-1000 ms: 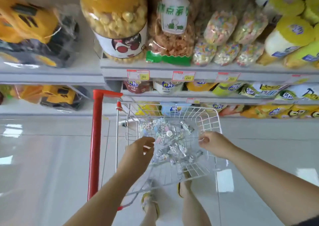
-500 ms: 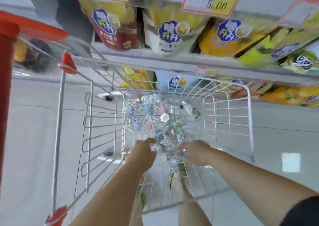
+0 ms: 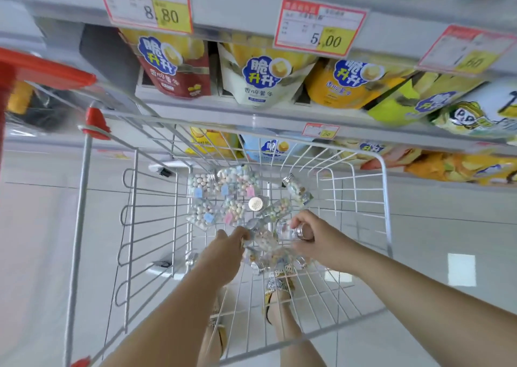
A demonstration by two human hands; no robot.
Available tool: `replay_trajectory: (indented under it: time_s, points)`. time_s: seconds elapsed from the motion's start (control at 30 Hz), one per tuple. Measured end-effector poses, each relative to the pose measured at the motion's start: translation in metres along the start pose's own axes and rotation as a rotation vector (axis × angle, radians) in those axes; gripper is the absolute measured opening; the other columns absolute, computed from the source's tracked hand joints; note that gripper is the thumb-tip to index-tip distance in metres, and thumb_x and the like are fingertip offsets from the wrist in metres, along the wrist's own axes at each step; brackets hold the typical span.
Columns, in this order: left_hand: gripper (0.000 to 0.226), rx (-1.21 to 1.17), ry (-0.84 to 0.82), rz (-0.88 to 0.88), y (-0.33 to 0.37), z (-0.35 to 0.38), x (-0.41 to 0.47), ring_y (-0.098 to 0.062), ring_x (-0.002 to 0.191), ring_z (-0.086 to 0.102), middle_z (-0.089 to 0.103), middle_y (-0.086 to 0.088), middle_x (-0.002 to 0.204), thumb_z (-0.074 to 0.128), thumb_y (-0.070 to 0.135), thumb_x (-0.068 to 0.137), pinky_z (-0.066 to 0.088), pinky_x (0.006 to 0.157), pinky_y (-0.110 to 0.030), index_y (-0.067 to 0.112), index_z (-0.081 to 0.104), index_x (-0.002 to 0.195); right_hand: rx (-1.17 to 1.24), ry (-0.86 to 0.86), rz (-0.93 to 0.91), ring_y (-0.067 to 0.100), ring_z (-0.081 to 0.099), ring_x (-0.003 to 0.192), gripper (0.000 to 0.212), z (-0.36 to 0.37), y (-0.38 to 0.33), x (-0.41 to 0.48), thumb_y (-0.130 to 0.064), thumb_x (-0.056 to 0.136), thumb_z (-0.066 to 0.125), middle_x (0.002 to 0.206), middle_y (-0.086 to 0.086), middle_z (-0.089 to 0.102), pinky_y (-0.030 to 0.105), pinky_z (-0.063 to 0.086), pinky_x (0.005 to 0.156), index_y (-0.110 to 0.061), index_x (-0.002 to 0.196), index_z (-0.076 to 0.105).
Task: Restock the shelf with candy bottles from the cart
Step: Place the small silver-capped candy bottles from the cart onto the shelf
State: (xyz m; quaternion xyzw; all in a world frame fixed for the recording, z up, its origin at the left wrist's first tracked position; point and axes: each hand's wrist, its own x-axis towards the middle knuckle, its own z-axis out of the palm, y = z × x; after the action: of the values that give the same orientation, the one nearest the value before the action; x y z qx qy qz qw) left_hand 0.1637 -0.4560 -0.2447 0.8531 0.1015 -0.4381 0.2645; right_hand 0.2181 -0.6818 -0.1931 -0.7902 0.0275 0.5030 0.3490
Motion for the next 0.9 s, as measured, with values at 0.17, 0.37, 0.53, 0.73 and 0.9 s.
replay_trajectory:
  time_s: [0.17,0.37,0.53,0.73,0.9]
  points:
    - [0.024,0.027,0.055,0.105,0.019,-0.042,-0.040,-0.017,0.070,0.062,0.054,0.001,0.097,0.026,0.041,0.105,0.057,0.068,-0.035,0.034,0.041,0.123,0.204,0.103,-0.020,0.019,0.050,0.070,0.015,-0.023,-0.036,-0.037,-0.024,0.096,0.062,0.080,0.007,0.039,0.043,0.049,0.071,-0.029,0.105,0.051]
    - [0.013,-0.080,0.215,0.241,0.050,-0.137,-0.138,-0.011,0.058,0.050,0.053,0.006,0.064,0.036,0.042,0.103,0.036,0.057,-0.033,0.037,0.043,0.114,0.504,0.120,-0.112,0.016,0.055,0.073,0.013,-0.038,-0.108,-0.122,-0.018,0.095,0.064,0.091,0.009,0.048,0.033,0.055,0.079,-0.026,0.101,0.056]
    - [0.007,-0.138,0.371,0.378,0.073,-0.213,-0.227,-0.014,0.055,0.052,0.053,0.004,0.059,0.047,0.038,0.100,0.039,0.058,-0.034,0.034,0.042,0.101,0.565,0.188,-0.255,0.010,0.057,0.074,0.009,-0.058,-0.176,-0.219,-0.015,0.096,0.063,0.088,0.006,0.051,0.037,0.055,0.093,-0.020,0.100,0.057]
    - [0.008,-0.180,0.524,0.550,0.111,-0.291,-0.317,-0.012,0.051,0.047,0.049,0.009,0.055,0.047,0.044,0.096,0.040,0.058,-0.035,0.036,0.047,0.097,0.252,0.380,-0.447,0.028,0.064,0.091,0.008,-0.080,-0.229,-0.322,-0.029,0.100,0.056,0.096,0.013,0.065,0.037,0.050,0.089,-0.032,0.092,0.057]
    - [0.010,-0.200,0.703,0.654,0.154,-0.346,-0.374,-0.005,0.043,0.044,0.050,0.011,0.048,0.051,0.036,0.099,0.031,0.044,-0.018,0.027,0.049,0.104,-0.001,0.587,-0.519,0.020,0.070,0.091,0.023,-0.125,-0.285,-0.384,-0.028,0.103,0.048,0.098,0.009,0.068,0.044,0.052,0.088,-0.048,0.093,0.052]
